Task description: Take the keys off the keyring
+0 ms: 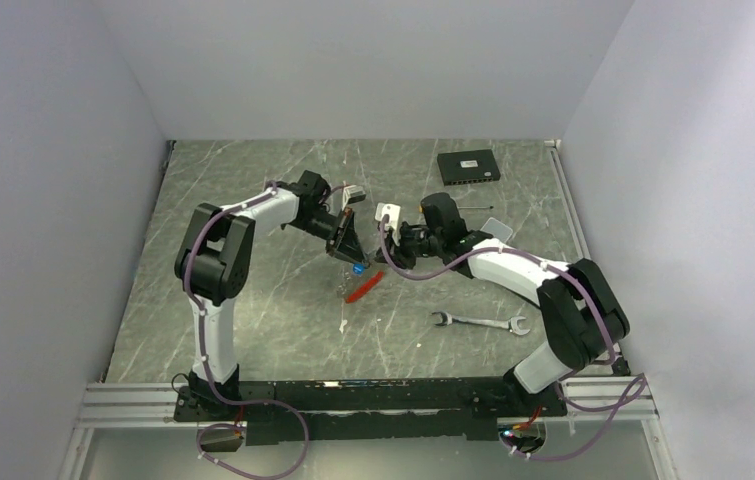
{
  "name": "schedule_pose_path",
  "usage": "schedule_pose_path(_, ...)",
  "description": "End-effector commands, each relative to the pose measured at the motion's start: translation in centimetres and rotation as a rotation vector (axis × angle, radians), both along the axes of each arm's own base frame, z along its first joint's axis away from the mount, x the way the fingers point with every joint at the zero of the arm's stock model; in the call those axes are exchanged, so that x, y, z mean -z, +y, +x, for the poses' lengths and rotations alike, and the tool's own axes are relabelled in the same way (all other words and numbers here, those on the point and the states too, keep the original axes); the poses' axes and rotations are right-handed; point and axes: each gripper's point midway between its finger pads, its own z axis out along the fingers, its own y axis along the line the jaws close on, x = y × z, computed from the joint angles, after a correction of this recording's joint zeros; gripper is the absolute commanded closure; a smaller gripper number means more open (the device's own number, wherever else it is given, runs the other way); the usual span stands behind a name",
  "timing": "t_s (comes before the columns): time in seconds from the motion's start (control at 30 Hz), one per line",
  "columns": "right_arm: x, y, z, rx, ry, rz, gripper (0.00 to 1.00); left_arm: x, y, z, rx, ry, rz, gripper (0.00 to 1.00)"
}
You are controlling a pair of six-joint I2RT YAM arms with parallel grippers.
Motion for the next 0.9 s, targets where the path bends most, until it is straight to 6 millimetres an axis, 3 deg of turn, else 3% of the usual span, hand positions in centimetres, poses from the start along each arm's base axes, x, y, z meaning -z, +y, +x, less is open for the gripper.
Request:
schedule_pose_path(0.0,0.8,0.0,1.1,-0.001,-0.072,-0.013,0.79,-0.8,-0.3,0.6,0.027,-0.061,-0.045,1.0)
schedule_pose_path(0.23,0.0,0.2,1.2,-0.025,-0.09,0.009,0.74,0.0,0.3,1.4,0.016,-0.071,-0.025,1.0)
schedule_pose_path(0.4,-1.8,0.4,-0.7,-0.092,-0.023,0.051,0.67,0.1,0.5,1.5,0.009,-0.066,-0.033,1.0)
schedule_pose_path(0.53,-2.1,0.8,-1.5,-0.103,0.017,0.068,0.65,0.1,0.5,1.5,0.006,-0.061,-0.037,1.0)
schedule_pose_path(0.87,-2.2,1.9,0.0,-0.059,-0.005,0.052,0.64,0.1,0.5,1.6,0.003,-0.053,-0.04,1.0)
